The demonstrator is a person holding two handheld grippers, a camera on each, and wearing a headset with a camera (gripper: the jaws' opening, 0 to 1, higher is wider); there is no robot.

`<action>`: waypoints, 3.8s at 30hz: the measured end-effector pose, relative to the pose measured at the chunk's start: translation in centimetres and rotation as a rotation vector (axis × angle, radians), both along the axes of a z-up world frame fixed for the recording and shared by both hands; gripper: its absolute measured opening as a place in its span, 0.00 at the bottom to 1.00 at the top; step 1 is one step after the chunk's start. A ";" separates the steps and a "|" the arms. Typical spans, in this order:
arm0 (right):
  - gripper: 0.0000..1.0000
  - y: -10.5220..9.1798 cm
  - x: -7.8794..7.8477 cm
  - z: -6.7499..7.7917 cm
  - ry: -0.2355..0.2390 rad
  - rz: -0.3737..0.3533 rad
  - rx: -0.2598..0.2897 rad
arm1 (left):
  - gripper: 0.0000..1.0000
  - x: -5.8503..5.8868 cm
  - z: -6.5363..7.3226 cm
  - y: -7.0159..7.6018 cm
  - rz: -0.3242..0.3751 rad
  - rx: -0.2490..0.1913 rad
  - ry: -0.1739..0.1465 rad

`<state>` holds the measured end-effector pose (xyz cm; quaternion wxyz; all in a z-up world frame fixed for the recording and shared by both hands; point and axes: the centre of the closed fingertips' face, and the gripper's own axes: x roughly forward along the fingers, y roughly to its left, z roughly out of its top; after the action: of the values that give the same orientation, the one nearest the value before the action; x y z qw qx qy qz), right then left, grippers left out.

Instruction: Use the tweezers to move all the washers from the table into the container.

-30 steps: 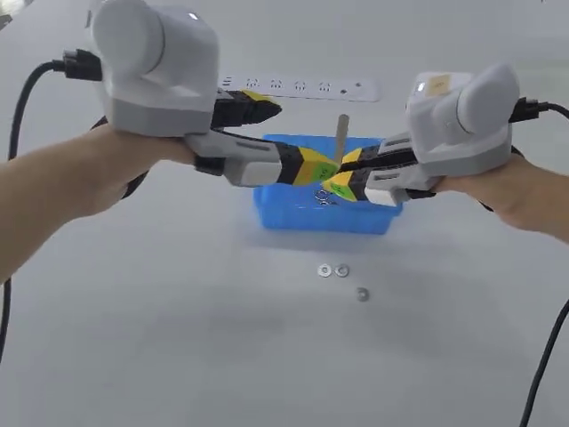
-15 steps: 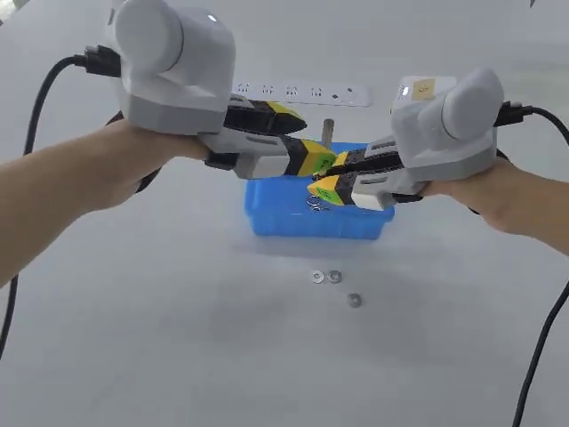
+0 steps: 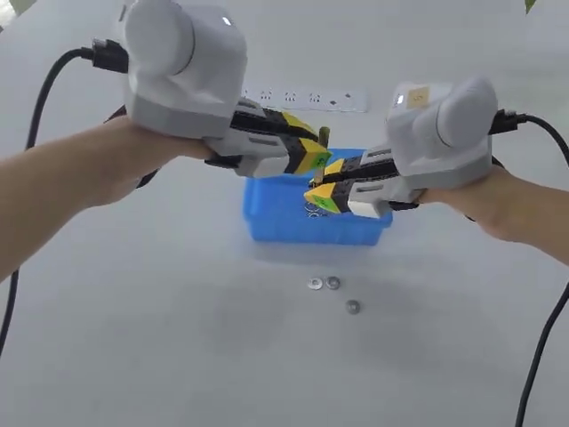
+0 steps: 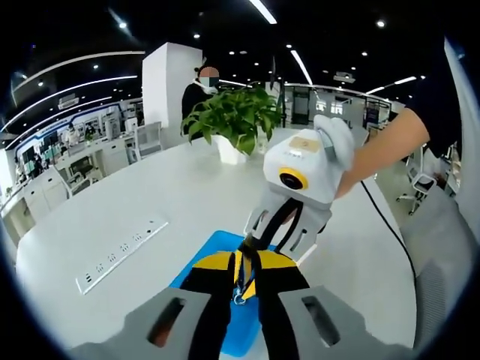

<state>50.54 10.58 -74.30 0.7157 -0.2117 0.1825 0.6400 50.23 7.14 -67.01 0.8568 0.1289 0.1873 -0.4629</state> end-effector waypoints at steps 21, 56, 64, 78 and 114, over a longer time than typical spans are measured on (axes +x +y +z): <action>0.10 -0.2 -1.1 -0.2 -0.002 0.050 -0.037 | 0.05 -0.5 -0.1 -0.2 -0.081 0.041 -0.001; 0.10 -0.1 -0.5 0.2 -0.045 0.050 -0.058 | 0.05 0.2 0.3 0.0 -0.081 0.062 -0.058; 0.20 -0.1 -0.2 0.9 -0.066 0.031 -0.043 | 0.06 0.4 1.1 0.0 -0.085 0.064 -0.076; 0.43 -2.6 -1.1 3.1 -0.039 -0.041 0.028 | 0.06 -1.1 2.9 -0.3 -0.119 0.090 -0.114; 0.82 -11.1 -8.4 3.5 0.044 -0.203 0.125 | 0.06 -7.7 -1.3 -1.7 -0.142 0.105 0.048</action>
<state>42.14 -0.51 -70.78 0.7843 -0.1330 0.1786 0.5790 42.51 5.45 -68.32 0.8090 0.1755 0.2225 -0.5150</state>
